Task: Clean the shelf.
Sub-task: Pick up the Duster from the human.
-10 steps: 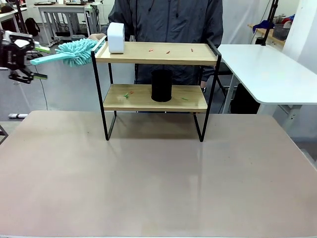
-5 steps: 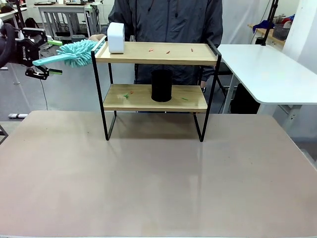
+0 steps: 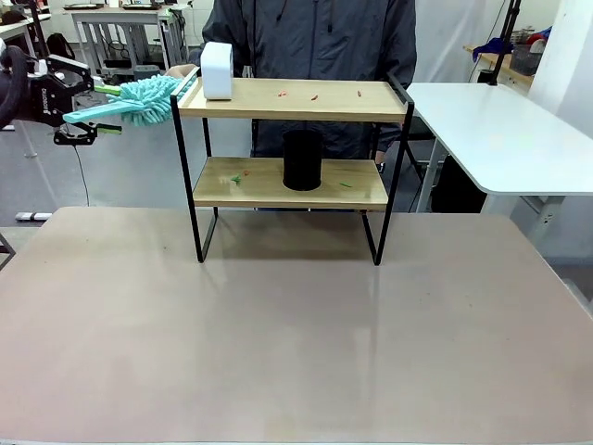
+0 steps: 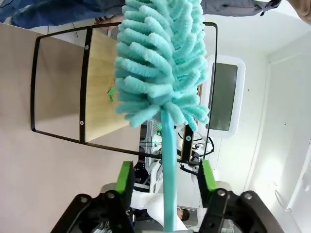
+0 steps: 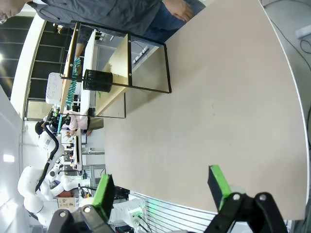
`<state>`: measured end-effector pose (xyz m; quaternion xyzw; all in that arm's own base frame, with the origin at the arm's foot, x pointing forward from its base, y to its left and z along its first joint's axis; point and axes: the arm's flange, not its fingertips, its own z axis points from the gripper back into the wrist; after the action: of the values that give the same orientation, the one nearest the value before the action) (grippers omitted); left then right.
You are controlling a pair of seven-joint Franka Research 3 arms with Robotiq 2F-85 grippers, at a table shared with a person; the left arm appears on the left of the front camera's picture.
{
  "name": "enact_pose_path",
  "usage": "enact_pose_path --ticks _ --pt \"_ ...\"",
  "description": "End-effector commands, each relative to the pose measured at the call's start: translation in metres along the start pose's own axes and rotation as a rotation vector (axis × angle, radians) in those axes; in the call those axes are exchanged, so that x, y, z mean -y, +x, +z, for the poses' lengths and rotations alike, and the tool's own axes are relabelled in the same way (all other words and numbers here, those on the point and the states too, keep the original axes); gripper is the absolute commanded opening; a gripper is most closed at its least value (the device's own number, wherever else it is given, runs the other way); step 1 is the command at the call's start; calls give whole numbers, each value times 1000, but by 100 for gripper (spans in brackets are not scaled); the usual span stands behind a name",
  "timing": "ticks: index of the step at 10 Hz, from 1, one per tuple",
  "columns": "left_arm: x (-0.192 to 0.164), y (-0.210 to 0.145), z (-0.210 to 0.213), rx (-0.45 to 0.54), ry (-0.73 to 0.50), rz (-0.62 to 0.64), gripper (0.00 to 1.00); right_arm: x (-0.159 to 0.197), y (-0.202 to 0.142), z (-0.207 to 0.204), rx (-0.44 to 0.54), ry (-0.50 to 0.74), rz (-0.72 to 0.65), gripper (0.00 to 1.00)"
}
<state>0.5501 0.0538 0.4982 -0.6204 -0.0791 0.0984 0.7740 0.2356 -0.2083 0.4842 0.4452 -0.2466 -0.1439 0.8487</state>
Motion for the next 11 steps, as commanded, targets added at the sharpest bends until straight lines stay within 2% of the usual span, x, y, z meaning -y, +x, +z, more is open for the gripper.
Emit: enact_pose_path --ticks 1,8,10,11 --pt "2 -5 0 15 -29 3 0 -1 2 1 10 18 24 100" --pt "2 -11 3 25 -50 -23 0 -1 2 1 10 18 24 100" --pt "12 -22 21 3 -72 -37 0 -1 2 1 10 18 24 100" --pt "23 -37 48 -19 -43 -77 0 -1 2 1 10 18 24 100"
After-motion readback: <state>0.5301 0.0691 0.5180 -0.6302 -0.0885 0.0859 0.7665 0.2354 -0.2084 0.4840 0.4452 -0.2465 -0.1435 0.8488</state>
